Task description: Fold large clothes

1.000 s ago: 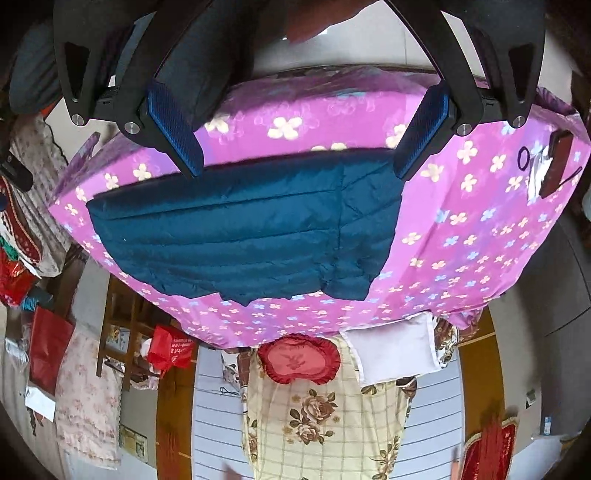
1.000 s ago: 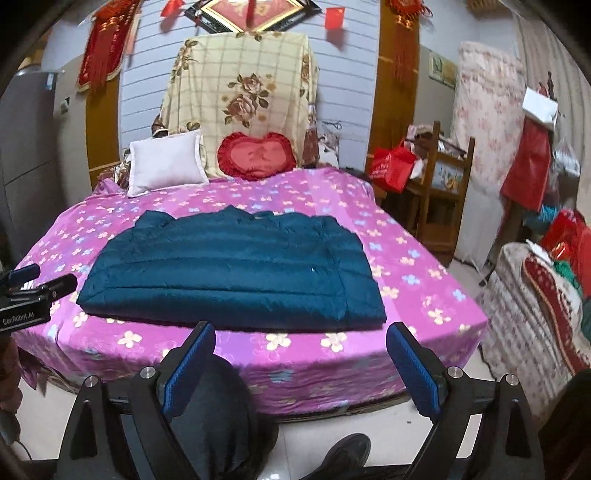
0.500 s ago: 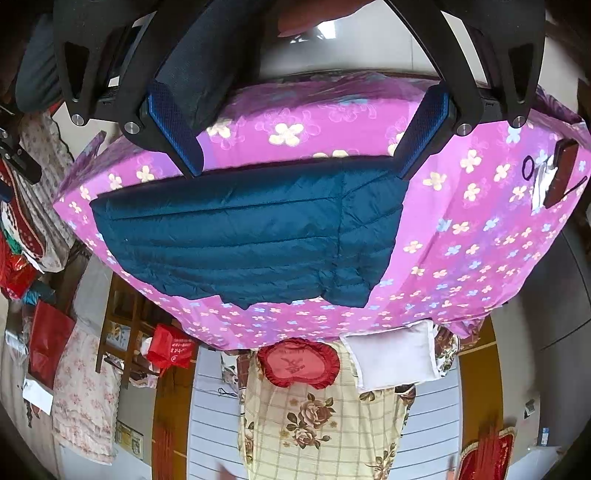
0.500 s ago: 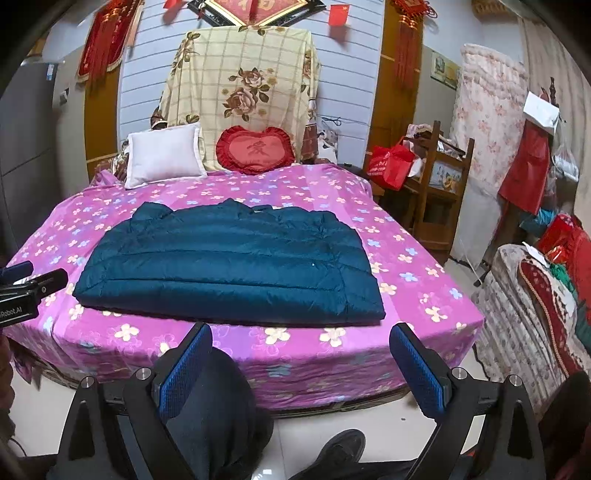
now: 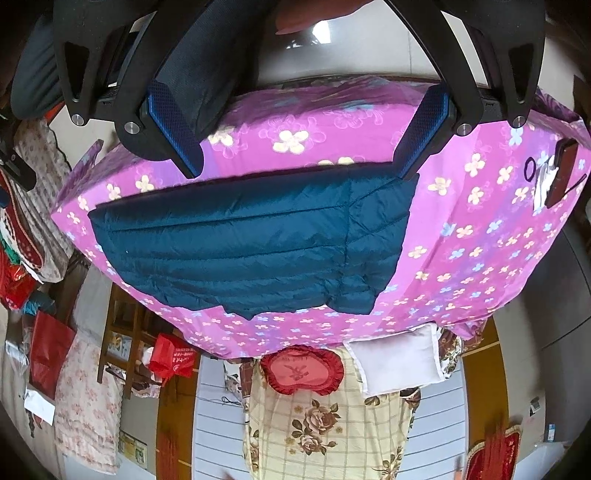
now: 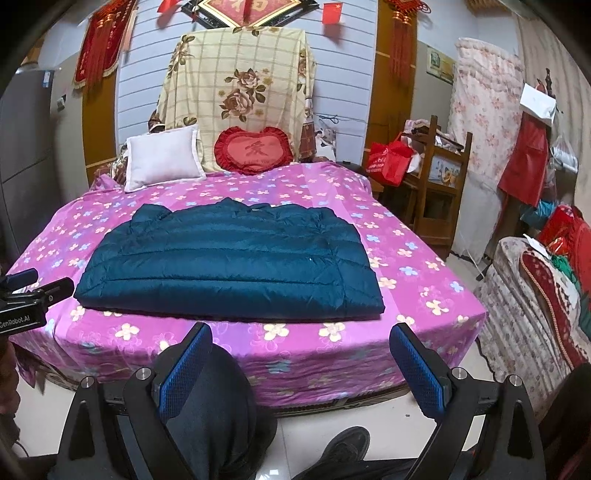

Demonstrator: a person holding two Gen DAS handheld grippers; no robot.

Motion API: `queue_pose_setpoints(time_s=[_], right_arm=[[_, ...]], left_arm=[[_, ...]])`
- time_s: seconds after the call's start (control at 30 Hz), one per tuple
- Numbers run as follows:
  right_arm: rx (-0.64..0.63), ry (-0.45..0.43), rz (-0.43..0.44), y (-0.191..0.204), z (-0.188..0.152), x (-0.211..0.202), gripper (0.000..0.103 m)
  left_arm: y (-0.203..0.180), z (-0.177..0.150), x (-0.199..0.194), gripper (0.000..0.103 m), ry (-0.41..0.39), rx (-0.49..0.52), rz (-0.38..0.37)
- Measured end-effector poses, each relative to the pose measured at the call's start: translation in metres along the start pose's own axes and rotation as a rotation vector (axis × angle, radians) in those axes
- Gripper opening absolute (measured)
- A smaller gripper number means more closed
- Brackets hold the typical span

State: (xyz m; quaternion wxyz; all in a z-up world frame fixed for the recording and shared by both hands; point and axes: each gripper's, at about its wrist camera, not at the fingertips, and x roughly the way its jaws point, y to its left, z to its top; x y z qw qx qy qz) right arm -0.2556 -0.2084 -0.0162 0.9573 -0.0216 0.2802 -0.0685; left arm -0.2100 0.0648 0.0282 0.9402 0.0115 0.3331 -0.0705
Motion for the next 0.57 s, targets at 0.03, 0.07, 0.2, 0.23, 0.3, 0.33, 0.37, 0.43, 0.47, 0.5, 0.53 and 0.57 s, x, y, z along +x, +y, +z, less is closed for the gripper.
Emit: queue_pose_setpoints(time_s=[0.03,0.07,0.2,0.23,0.3,0.33,0.37,0.43,0.47,0.5,0.53,0.57], right_arm=[[0.002,0.001,0.001,-0.0005,-0.0004,0.0,0.095],[0.003,0.002,0.001,-0.0007,-0.0009,0.0006,0.095],[0.003,0.002,0.004,-0.0003,-0.0019,0.0015,0.095],[0.003,0.003,0.005,-0.0002,-0.0022,0.0021,0.095],[0.004,0.005,0.006,0.0009,-0.0032,0.0032,0.095],[0.005,0.005,0.008,0.0011,-0.0036,0.0035,0.095],[0.004,0.005,0.008,0.0021,-0.0039,0.0035,0.095],[0.004,0.005,0.008,0.003,-0.0044,0.0033,0.095],[0.004,0.005,0.01,0.0032,-0.0045,0.0034,0.095],[0.004,0.004,0.01,0.0035,-0.0048,0.003,0.095],[0.003,0.004,0.008,0.0038,-0.0048,0.003,0.095],[0.003,0.003,0.006,0.0041,-0.005,0.0033,0.095]], left_arm=[[-0.0001,-0.0001,0.0004,0.103,0.001,0.001,0.0],[-0.0002,0.0,0.0004,0.103,0.0,0.001,0.0],[-0.0008,-0.0008,0.0014,0.103,0.004,0.002,0.001],[-0.0008,-0.0008,0.0014,0.103,0.004,0.002,0.0],[-0.0007,-0.0014,0.0019,0.103,0.008,0.001,-0.003],[-0.0005,-0.0022,0.0022,0.103,0.009,0.0,-0.009],[-0.0002,-0.0028,0.0025,0.103,0.009,0.0,-0.016],[0.0007,-0.0042,0.0018,0.103,0.001,-0.001,-0.027],[0.0008,-0.0045,0.0006,0.103,-0.007,0.0,-0.029],[0.0007,-0.0049,-0.0005,0.103,-0.016,0.003,-0.026],[0.0,-0.0053,-0.0013,0.103,-0.023,0.01,-0.022],[0.0001,-0.0057,-0.0015,0.103,-0.024,0.014,-0.021]])
